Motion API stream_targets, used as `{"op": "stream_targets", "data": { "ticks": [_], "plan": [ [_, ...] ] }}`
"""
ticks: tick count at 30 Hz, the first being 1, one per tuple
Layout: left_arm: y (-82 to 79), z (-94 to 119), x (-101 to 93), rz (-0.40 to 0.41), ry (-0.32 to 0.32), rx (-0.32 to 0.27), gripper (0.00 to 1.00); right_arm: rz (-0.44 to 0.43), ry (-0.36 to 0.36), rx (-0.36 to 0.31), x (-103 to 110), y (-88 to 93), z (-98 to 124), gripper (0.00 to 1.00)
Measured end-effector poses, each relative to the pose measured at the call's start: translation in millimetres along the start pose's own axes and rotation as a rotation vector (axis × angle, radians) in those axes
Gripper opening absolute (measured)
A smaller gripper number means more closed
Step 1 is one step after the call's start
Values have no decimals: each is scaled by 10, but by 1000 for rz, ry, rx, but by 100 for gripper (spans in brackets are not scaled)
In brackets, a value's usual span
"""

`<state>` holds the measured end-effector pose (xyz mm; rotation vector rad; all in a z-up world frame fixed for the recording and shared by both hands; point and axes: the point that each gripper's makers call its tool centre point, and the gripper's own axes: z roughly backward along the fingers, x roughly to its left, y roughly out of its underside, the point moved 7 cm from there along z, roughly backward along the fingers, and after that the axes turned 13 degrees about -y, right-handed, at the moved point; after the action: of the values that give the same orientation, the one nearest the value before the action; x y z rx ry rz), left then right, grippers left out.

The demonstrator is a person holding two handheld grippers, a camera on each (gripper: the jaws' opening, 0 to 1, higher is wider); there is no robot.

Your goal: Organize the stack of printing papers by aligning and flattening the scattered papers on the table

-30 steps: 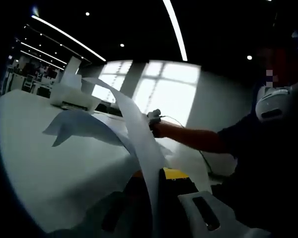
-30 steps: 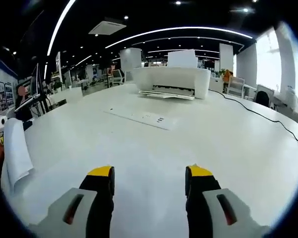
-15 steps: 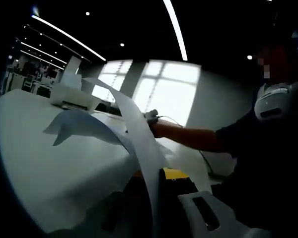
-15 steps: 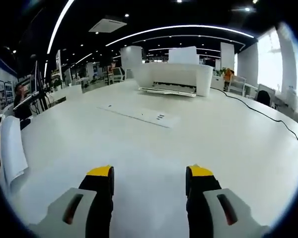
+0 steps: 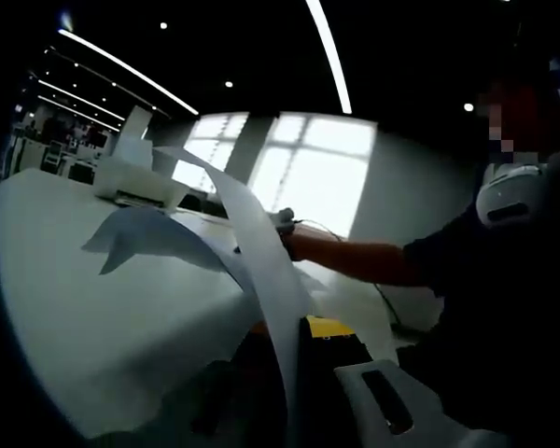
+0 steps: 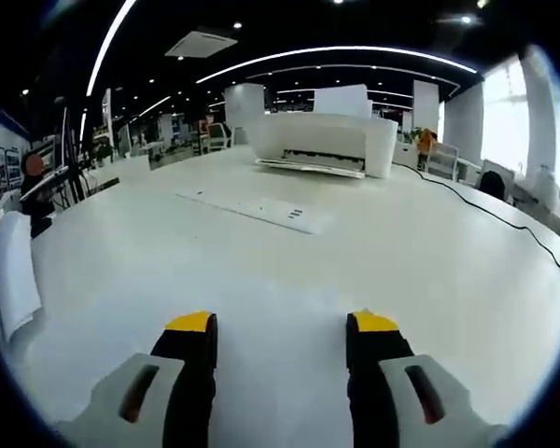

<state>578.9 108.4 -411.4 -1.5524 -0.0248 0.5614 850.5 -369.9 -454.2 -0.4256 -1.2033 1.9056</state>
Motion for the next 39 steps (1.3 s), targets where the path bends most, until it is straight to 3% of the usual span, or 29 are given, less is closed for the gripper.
{"op": "stream_targets", "data": {
  "ticks": [16, 28, 34, 39],
  "plan": [
    [-6, 27, 38, -8, 6, -4, 6, 22, 19, -48, 2, 47, -9, 48],
    [-1, 11, 21, -7, 9, -7, 6, 24, 6, -30, 147, 42, -22, 36],
    [-2, 8, 1, -7, 10, -9, 6, 21, -12, 8, 260, 12, -32, 22],
    [-2, 15, 1, -7, 10, -10, 6, -2, -9, 25, 289, 7, -30, 17]
  ]
}}
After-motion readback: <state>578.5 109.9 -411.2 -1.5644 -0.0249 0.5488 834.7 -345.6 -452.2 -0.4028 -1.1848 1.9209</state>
